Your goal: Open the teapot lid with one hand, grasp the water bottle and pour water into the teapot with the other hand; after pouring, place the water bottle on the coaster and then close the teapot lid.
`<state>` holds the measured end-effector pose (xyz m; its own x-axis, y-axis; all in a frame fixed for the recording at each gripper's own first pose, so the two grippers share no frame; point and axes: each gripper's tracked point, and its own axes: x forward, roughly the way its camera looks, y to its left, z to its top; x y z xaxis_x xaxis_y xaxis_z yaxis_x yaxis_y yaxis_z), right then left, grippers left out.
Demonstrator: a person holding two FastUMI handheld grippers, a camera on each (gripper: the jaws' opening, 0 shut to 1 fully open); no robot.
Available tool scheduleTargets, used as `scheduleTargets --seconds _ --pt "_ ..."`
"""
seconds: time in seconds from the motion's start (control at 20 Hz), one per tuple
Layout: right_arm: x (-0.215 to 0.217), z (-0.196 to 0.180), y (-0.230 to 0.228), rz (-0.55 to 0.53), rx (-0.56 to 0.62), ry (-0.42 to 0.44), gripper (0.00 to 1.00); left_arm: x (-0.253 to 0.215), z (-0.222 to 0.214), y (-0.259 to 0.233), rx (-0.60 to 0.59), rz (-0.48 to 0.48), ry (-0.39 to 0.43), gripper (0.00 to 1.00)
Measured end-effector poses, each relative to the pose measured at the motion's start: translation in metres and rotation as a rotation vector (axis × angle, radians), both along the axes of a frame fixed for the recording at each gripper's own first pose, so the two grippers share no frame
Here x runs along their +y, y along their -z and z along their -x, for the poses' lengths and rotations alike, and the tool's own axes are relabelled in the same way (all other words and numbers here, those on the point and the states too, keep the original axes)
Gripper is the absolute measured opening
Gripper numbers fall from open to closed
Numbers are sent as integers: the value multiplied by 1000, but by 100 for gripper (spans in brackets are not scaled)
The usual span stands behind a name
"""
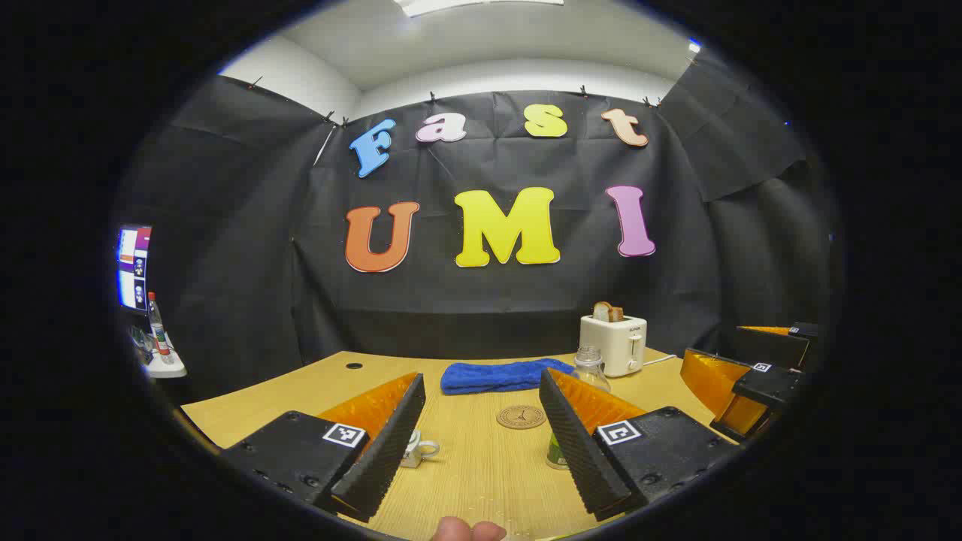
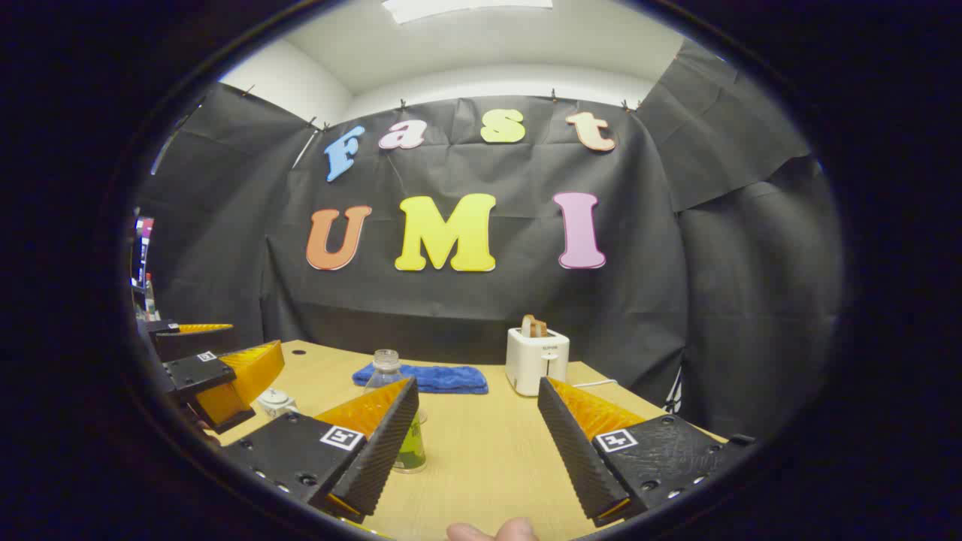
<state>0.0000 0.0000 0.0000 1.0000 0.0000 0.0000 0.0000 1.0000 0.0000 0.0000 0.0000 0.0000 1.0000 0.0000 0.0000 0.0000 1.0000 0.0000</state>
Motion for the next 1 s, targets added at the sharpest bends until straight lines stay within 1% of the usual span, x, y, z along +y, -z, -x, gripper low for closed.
scheduleTargets --seconds 0.15,0.3,0.35,0.4,0.55,0.6,0.7,0.75,0.8,1.0 --pt "9 -2 1 9 2 -11 96 5 0 4 8 4 -5 96" --pt "14 -3 3 8 4 -20 99 8 -1 5 13 -2 -9 96" --pt "15 -4 4 8 8 -22 96 8 -2 6 13 -2 -9 96" --pt "15 -4 5 6 13 -22 99 7 -1 7 15 -3 -6 96" --pt "13 -5 7 0 25 -12 99 5 -2 6 13 -7 -5 96" --pt "11 -6 8 -1 29 -7 96 5 -1 6 13 -7 -5 96" --pt "9 -6 9 -12 32 -2 96 5 -1 6 14 -7 -5 96" --pt "9 -5 9 -17 32 -1 99 5 -1 6 13 -8 -6 96" --pt "10 -5 8 -18 30 -2 96 5 -1 5 11 -8 -5 96" --pt "12 -4 7 -1 23 -9 96 4 -1 6 14 -10 -3 96"
